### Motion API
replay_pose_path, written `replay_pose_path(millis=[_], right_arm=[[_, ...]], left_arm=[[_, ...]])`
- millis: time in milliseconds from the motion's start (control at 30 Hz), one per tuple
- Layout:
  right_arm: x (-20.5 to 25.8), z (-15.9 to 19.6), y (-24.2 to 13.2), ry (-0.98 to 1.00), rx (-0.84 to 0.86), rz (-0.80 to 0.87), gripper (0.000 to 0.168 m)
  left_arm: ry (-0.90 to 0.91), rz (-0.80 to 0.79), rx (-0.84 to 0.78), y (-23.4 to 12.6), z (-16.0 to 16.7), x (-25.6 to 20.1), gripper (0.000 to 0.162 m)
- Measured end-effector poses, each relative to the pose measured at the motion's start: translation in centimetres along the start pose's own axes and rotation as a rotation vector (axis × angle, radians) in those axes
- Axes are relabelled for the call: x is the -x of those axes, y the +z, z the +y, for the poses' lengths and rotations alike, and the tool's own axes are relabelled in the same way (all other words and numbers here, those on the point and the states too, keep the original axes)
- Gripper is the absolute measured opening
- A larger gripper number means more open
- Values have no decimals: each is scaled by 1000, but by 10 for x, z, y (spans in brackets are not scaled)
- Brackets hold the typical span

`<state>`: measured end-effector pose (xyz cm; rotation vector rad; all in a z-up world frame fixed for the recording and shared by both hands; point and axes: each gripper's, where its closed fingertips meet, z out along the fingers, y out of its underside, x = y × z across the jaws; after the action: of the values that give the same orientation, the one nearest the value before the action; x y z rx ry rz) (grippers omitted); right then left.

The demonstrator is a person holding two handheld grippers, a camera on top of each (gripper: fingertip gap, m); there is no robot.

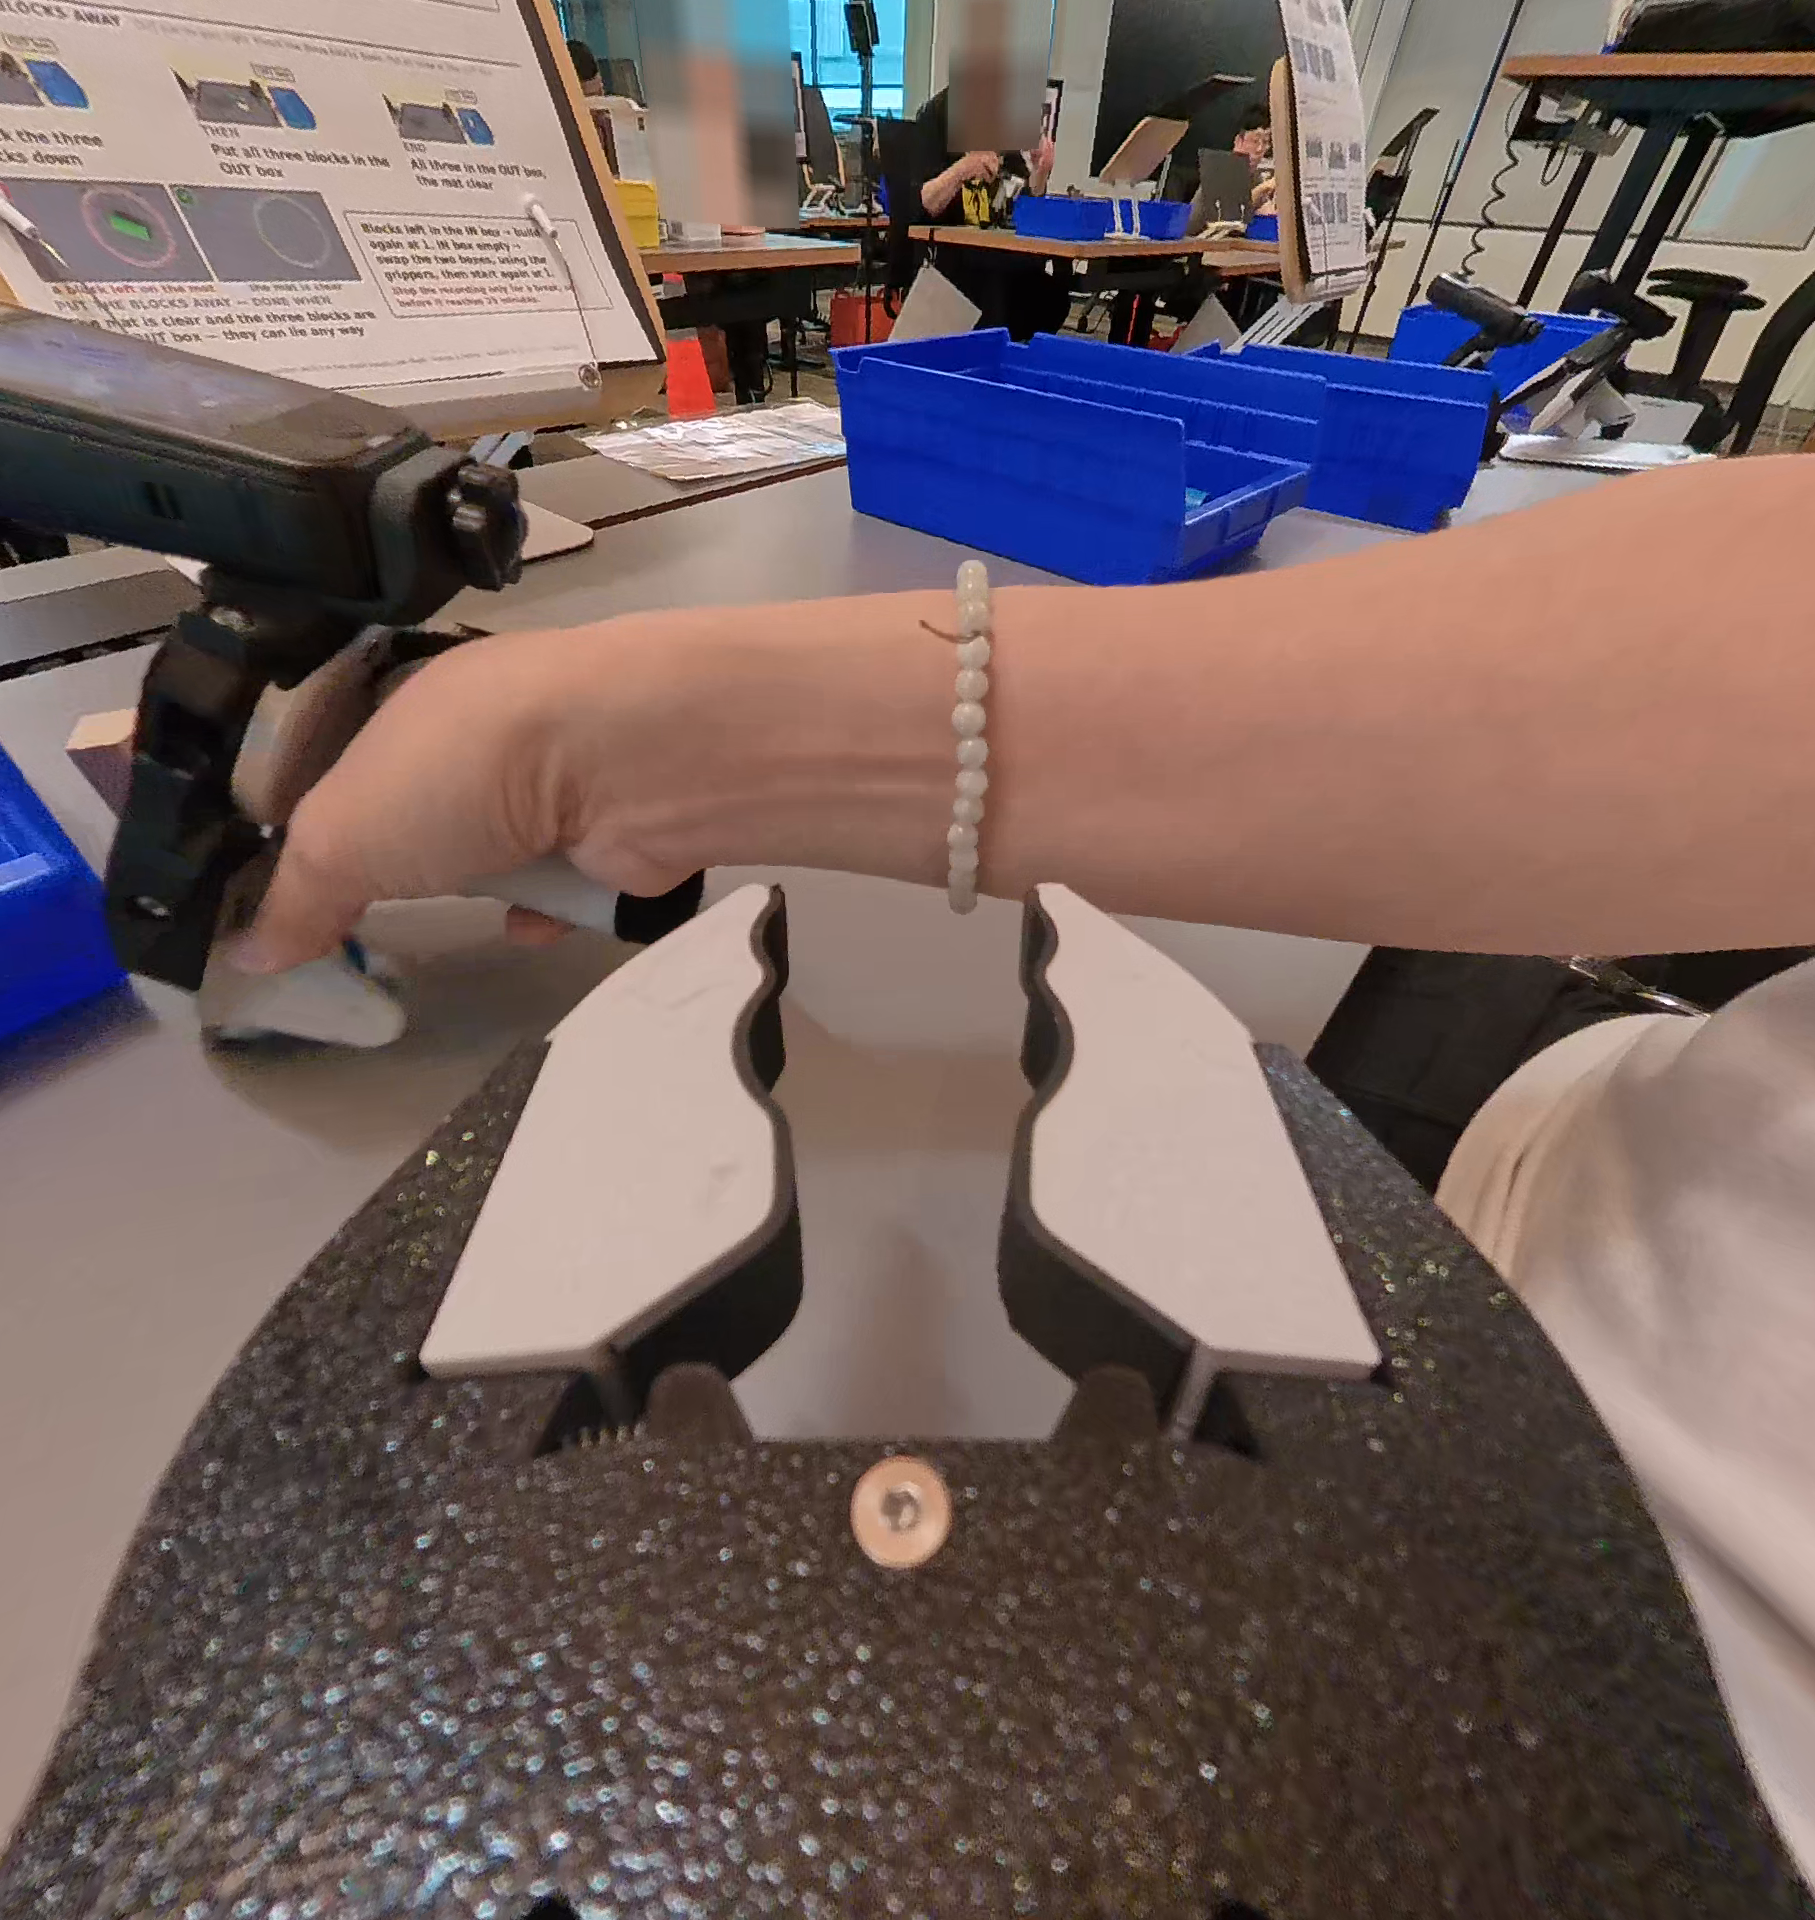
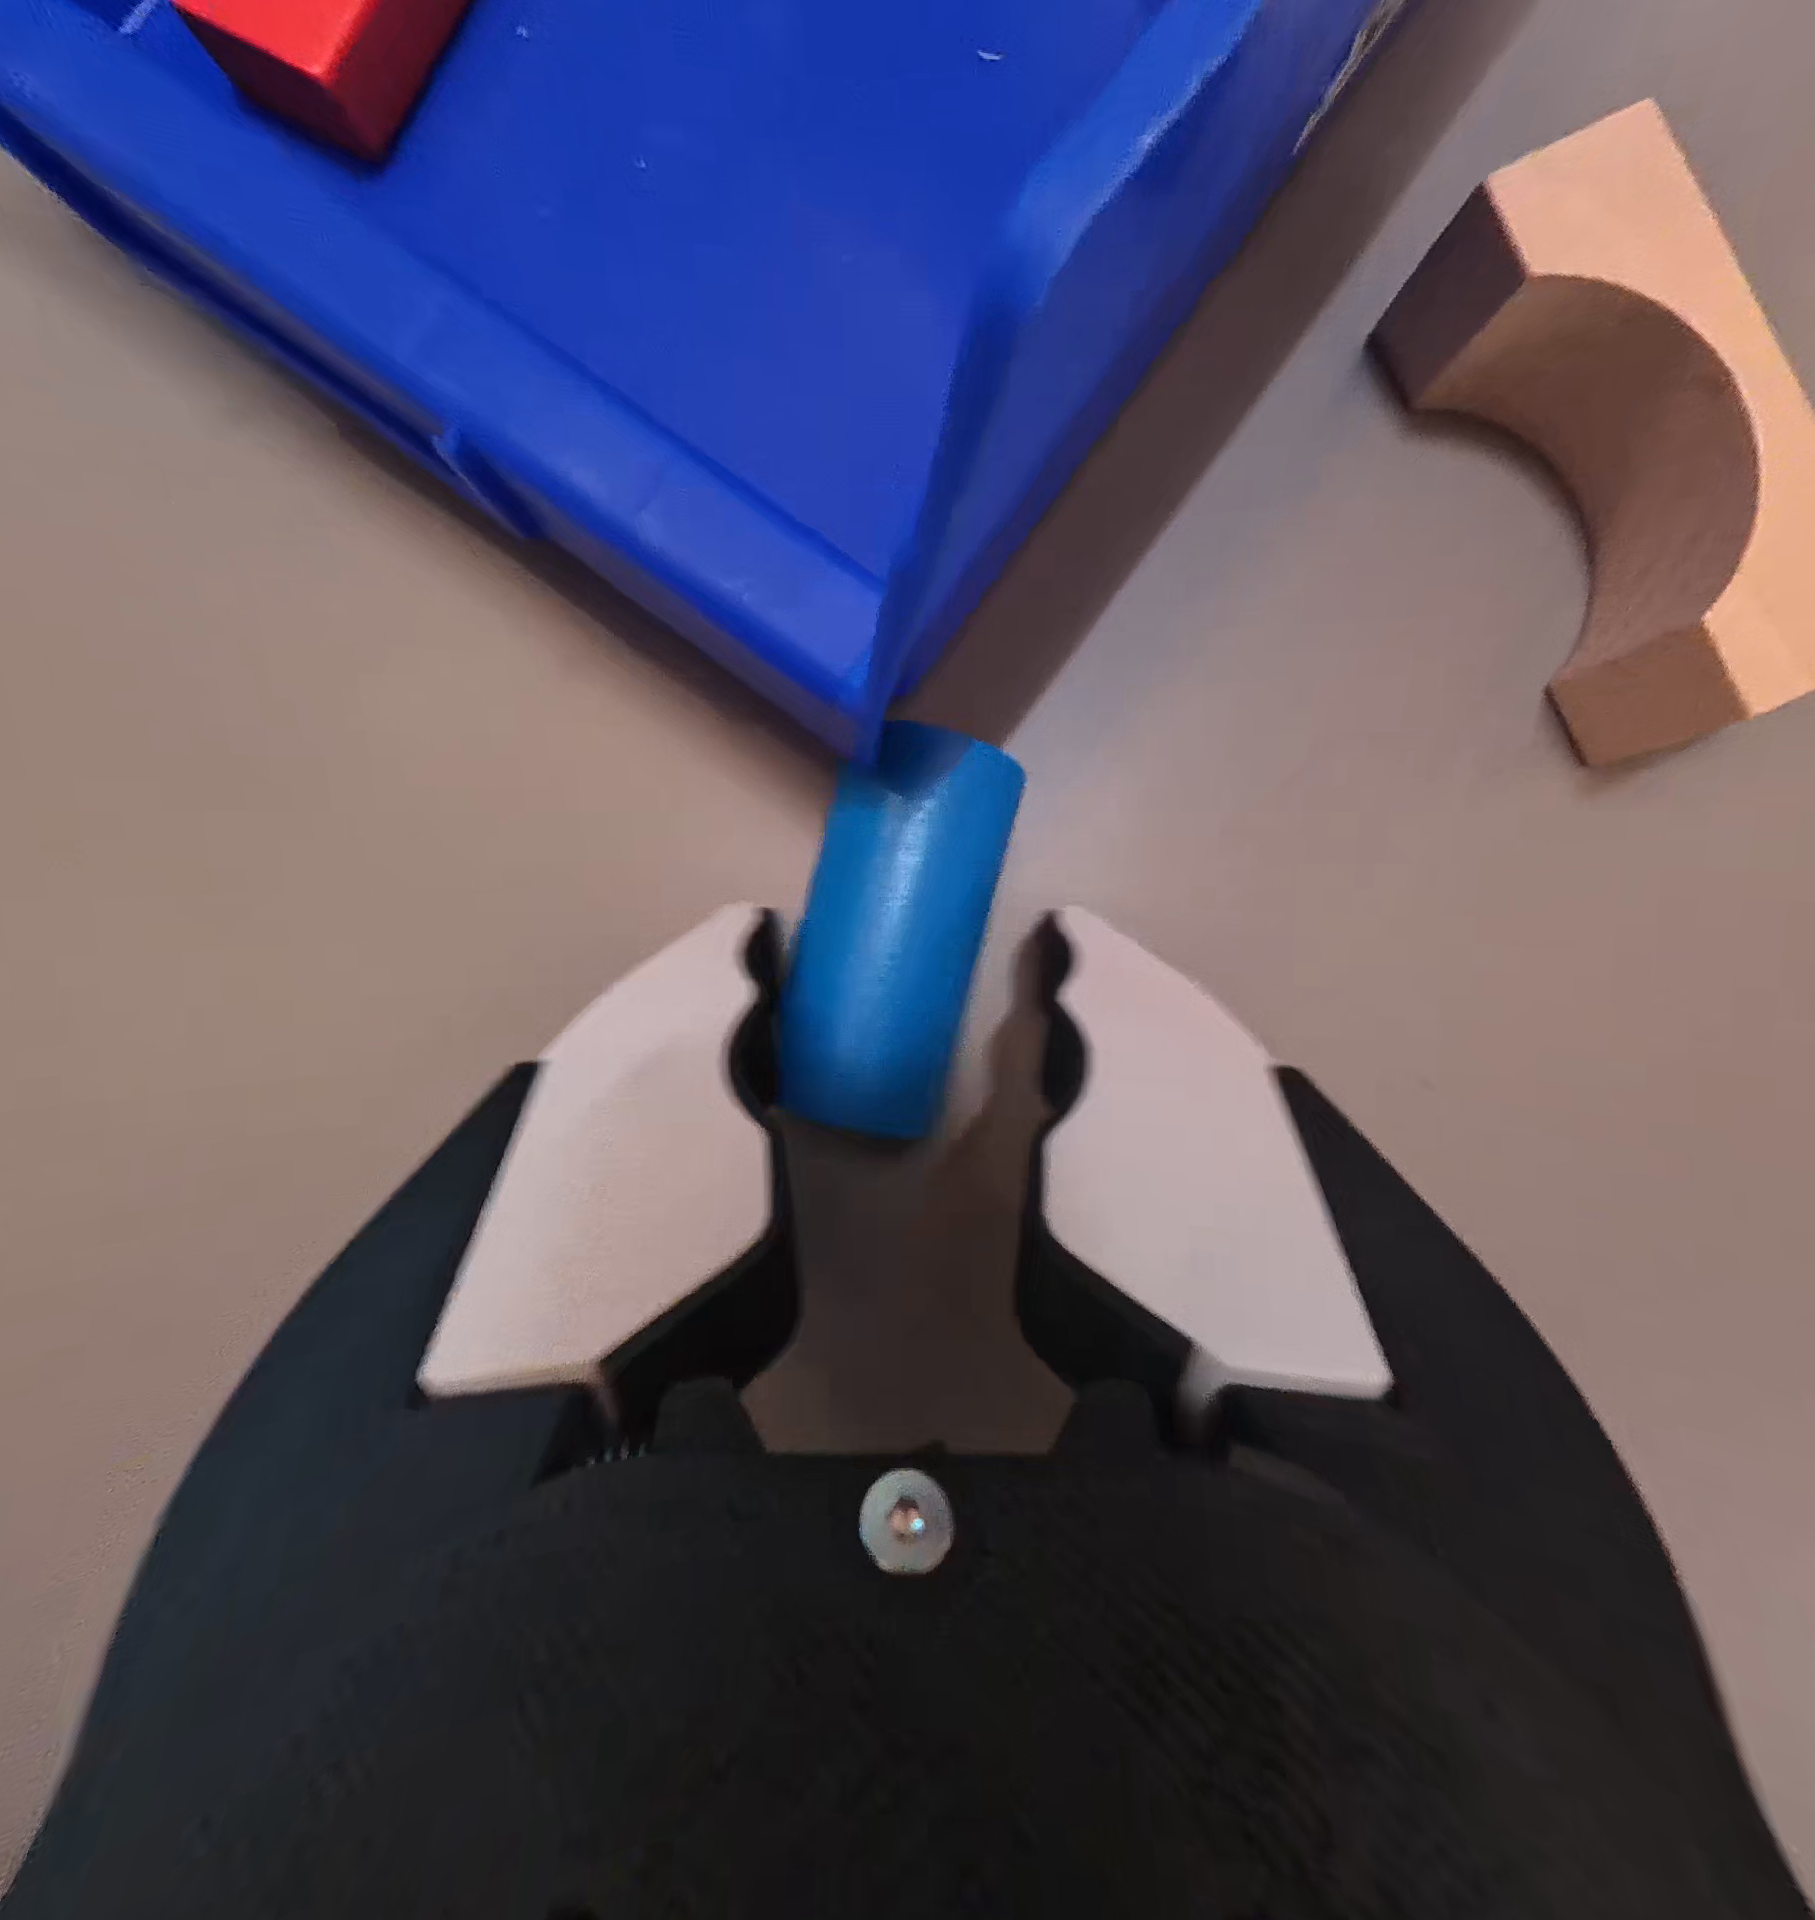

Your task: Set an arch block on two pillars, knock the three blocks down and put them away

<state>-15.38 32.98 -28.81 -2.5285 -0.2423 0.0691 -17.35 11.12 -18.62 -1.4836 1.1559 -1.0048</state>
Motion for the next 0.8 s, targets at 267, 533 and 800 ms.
replay_pose_path(millis=[267, 533, 800], right_arm=[[-47, 15, -27, -99, -23, -41, 34], [-236, 38, -168, -38, -234, 214, 34], [-462, 183, -293, 320, -113, 535, 35]], left_arm=[[8, -7, 1, -1, -3, 1, 42], [25, 18, 20, 13, -4, -8, 42], [8, 69, 30, 37, 1, -24, 41]])
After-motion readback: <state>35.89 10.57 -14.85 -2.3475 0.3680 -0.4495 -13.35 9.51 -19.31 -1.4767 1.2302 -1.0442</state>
